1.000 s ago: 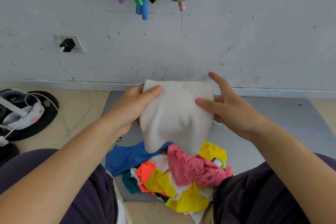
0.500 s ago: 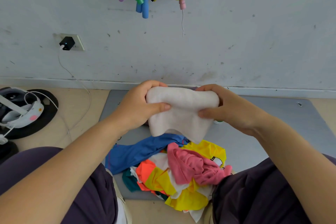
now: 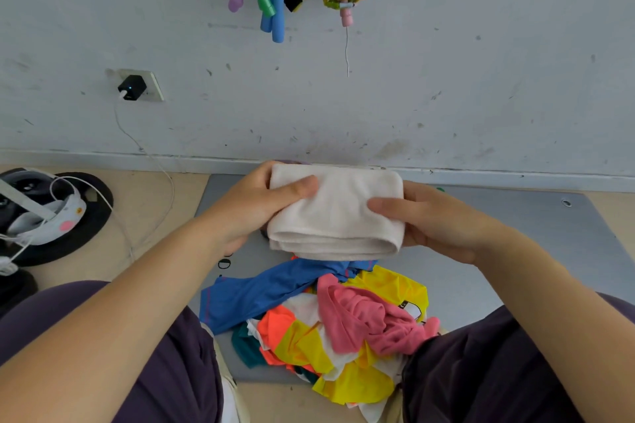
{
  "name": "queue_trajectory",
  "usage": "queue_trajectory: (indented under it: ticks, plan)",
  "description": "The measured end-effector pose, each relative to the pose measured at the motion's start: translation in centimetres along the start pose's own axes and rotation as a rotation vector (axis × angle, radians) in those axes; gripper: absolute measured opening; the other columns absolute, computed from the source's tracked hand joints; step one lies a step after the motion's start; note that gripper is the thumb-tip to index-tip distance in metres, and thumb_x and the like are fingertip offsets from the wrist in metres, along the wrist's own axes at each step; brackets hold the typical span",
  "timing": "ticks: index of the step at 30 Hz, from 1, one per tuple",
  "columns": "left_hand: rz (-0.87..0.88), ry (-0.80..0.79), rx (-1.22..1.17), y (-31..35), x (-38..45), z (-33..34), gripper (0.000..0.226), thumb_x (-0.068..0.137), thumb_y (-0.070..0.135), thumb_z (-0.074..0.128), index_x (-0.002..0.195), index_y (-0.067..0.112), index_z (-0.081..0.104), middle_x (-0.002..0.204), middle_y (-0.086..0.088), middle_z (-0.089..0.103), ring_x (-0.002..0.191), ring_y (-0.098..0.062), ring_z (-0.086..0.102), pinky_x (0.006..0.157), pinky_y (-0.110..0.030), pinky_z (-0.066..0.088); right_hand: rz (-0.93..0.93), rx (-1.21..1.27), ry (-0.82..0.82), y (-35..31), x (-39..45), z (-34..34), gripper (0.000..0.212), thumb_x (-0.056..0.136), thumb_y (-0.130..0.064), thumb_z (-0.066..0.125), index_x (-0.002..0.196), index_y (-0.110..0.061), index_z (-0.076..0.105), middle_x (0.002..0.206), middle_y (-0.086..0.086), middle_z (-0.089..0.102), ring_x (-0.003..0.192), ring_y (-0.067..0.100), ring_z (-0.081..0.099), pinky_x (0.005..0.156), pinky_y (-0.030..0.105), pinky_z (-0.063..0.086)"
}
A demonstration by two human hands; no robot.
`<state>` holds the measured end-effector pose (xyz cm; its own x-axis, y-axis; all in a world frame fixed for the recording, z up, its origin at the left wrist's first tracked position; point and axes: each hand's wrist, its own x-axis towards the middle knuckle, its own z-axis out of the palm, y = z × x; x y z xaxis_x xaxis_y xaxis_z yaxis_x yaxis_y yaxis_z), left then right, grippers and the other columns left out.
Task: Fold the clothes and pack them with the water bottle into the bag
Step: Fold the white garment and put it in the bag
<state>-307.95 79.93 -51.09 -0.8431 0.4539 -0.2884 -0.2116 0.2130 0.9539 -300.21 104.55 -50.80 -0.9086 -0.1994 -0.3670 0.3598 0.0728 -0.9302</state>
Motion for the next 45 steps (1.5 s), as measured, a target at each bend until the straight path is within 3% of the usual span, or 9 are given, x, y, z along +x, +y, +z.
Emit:
queue_trajectory:
  ticks: [4, 8, 13, 19, 23, 27, 34, 40, 45]
  plan:
    - [0.016, -0.298, -0.101, -0.1, 0.2, -1.2, 0.065, 0.073, 0.009, 0.078, 0.132, 0.016, 0.054, 0.125, -0.002, 0.068, 0.114, -0.018, 0.066, 0.083, -0.027, 0.057, -0.031, 0.125, -0.011, -0.4, -0.3, -1.4, 0.039, 0.083, -0.027, 0.067, 0.117, -0.009, 0.067, 0.116, 0.013, 0.071, 0.099, 0.024, 0.071, 0.077, 0.032, 0.058]
    - [0.021, -0.096, -0.163, -0.2, 0.8, -1.6, 0.062, 0.069, 0.01, 0.084, 0.125, 0.02, 0.058, 0.123, -0.01, 0.068, 0.106, -0.02, 0.068, 0.084, -0.029, 0.058, -0.148, 0.145, 0.099, -0.9, -0.7, -1.3, 0.042, 0.085, -0.027, 0.066, 0.12, -0.005, 0.064, 0.114, 0.017, 0.07, 0.098, 0.029, 0.071, 0.079, 0.041, 0.059]
    - [0.036, 0.036, -0.146, 0.2, 0.2, 1.1, 0.044, 0.077, 0.048, 0.074, 0.109, 0.018, 0.069, 0.109, -0.014, 0.071, 0.092, -0.021, 0.069, 0.072, -0.028, 0.057, -0.46, -0.362, 0.536, -0.8, -0.7, 1.9, 0.026, 0.086, -0.019, 0.073, 0.107, -0.015, 0.057, 0.099, 0.005, 0.067, 0.088, 0.021, 0.065, 0.073, 0.032, 0.053]
    - [-0.164, -0.107, -0.589, 0.8, 2.4, 3.4, 0.082, 0.073, 0.041, 0.077, 0.141, 0.008, 0.047, 0.131, -0.02, 0.062, 0.118, -0.034, 0.062, 0.091, -0.047, 0.055, -0.745, -0.839, 0.31, -0.9, -0.2, 4.2, 0.035, 0.074, -0.033, 0.083, 0.094, -0.011, 0.064, 0.115, 0.003, 0.059, 0.105, 0.011, 0.053, 0.084, 0.011, 0.042]
    - [-0.09, -0.08, -0.563, -1.5, 5.1, 3.8, 0.052, 0.081, 0.025, 0.071, 0.129, 0.012, 0.06, 0.116, -0.015, 0.071, 0.102, -0.03, 0.07, 0.072, -0.041, 0.06, -0.422, -0.471, 0.67, -1.1, 2.7, 2.2, 0.039, 0.081, -0.036, 0.076, 0.107, -0.018, 0.054, 0.102, 0.001, 0.058, 0.085, 0.0, 0.058, 0.06, 0.007, 0.044]
    - [0.013, -0.113, -0.589, -4.0, 8.6, 4.7, 0.044, 0.075, 0.021, 0.08, 0.118, 0.018, 0.068, 0.115, -0.013, 0.071, 0.103, -0.029, 0.07, 0.074, -0.04, 0.059, 0.099, 0.023, 0.255, 1.5, 7.3, 0.0, 0.068, 0.075, -0.058, 0.07, 0.124, -0.012, 0.058, 0.108, 0.004, 0.072, 0.095, 0.017, 0.07, 0.072, 0.026, 0.059]
    - [0.067, 0.135, 0.286, -12.4, 17.1, 2.2, 0.024, 0.088, 0.046, 0.065, 0.106, 0.03, 0.066, 0.101, 0.019, 0.069, 0.096, 0.002, 0.063, 0.074, -0.009, 0.045, 0.244, 0.064, 0.507, 9.9, 14.2, -5.5, 0.041, 0.079, -0.042, 0.076, 0.11, -0.017, 0.067, 0.1, 0.007, 0.074, 0.091, 0.023, 0.07, 0.073, 0.033, 0.057]
    - [0.23, -0.086, 1.041, -19.3, 23.9, -0.3, 0.099, 0.077, 0.088, 0.019, 0.145, 0.021, 0.043, 0.155, 0.003, 0.036, 0.145, -0.015, 0.027, 0.116, -0.039, 0.018, 0.488, 0.208, 0.426, 14.1, 20.1, -11.3, 0.045, 0.079, -0.046, 0.074, 0.109, -0.013, 0.065, 0.093, 0.009, 0.075, 0.082, 0.023, 0.073, 0.061, 0.03, 0.056]
    - [0.16, -0.15, 1.279, -21.5, 27.6, -2.1, 0.107, 0.07, 0.093, 0.005, 0.145, 0.026, 0.041, 0.14, 0.003, 0.053, 0.138, -0.013, 0.037, 0.121, -0.045, -0.005, 0.667, 0.209, 0.226, 16.6, 27.6, -12.2, 0.026, 0.096, -0.036, 0.054, 0.095, -0.011, 0.062, 0.088, 0.007, 0.064, 0.08, 0.02, 0.06, 0.062, 0.03, 0.047]
